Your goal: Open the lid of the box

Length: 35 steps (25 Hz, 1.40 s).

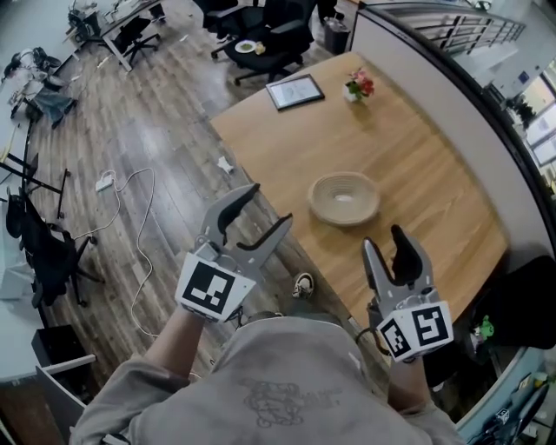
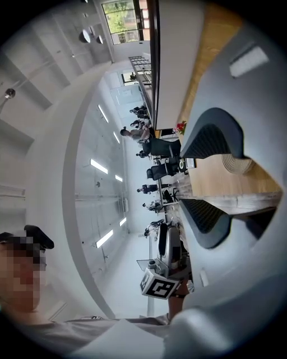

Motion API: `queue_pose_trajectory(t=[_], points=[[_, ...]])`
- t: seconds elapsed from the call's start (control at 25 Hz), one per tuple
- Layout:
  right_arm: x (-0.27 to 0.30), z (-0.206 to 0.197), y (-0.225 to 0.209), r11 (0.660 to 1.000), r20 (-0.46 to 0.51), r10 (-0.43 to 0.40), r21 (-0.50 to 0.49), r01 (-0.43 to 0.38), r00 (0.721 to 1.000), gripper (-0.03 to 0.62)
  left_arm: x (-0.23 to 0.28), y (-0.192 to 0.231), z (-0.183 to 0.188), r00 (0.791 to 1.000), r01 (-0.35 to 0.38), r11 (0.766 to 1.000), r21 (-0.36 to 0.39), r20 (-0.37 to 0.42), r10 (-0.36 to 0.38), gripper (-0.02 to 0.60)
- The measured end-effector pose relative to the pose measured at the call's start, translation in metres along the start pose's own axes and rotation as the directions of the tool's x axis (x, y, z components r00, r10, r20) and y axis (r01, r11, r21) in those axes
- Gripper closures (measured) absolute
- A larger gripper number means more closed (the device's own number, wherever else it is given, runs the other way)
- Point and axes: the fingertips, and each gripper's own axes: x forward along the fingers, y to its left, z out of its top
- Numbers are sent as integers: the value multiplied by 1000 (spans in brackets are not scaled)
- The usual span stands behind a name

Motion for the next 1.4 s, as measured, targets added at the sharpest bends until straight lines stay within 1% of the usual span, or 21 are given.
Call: queue_pose_trajectory(t=[0.12,0.36,0.52,0.64,0.68,0.8,0.92,1.0,1.12,1.2,1.28,1.36,1.4], points=[[13,-2,-23,1000,-13,-12,16,13,1000,382,22,4,-1,1000,-6,1000,30,-5,6,318],[29,-1,-46,999,-17,2,40,-2,1000,382,44,13,-2,999,4,1000,14,-34,-4,318],[34,1,-55,999,-10,-11,48,12,1000,382,53,14,-7,998,39,998,47,-52,-36,316],[36,2,-60,999,-8,-31,42,31,1000,382,63,17,-5,997,75,994,85,-39,-72,316],[37,3,-61,998,-7,-38,42,38,999,382,66,17,-5,996,88,993,84,-36,-85,316],[38,2,-64,997,-14,-68,41,68,998,382,73,13,-1,992,126,991,38,-17,-125,311],[40,-5,-65,993,-25,-106,45,107,994,382,78,10,0,984,176,984,39,2,-176,308],[45,-11,-64,992,-42,-117,45,119,992,382,83,13,-4,976,217,973,81,3,-218,284],[55,-20,-61,992,-85,-117,33,120,990,382,91,17,-14,961,273,952,137,-2,-275,284],[62,-28,-58,991,-107,-123,31,127,987,382,96,16,-25,946,320,932,171,-14,-322,282],[70,-35,-58,990,-121,-133,32,138,984,382,104,14,-38,928,371,906,202,-42,-370,280],[81,-43,-59,989,-136,-141,34,147,981,382,115,15,-55,909,417,884,211,-71,-411,265],[86,-49,-58,988,-149,-145,37,152,978,382,120,16,-66,900,435,879,193,-84,-427,262]])
